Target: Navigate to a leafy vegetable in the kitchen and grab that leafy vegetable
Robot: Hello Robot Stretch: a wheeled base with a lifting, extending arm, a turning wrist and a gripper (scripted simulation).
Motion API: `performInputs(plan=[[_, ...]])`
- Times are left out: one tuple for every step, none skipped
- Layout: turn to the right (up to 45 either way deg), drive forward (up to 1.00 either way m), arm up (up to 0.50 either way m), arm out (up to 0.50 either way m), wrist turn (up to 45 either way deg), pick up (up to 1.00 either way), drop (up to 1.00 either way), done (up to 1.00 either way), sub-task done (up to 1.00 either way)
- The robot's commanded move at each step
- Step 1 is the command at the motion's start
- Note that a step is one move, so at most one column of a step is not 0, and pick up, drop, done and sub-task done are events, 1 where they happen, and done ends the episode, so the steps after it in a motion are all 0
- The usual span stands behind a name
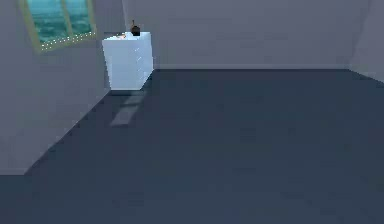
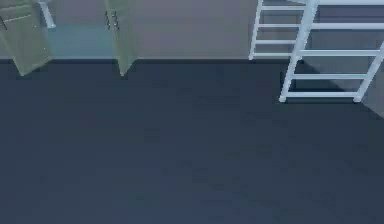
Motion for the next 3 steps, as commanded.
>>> performInputs(plan=[[45.0,0.00,0.00,0.00,0.0,0.00,0.00,0.00,0.00],[15.0,0.00,0.00,0.00,0.0,0.00,0.00,0.00,0.00],[0.0,1.00,0.00,0.00,0.0,0.00,0.00,0.00,0.00]])
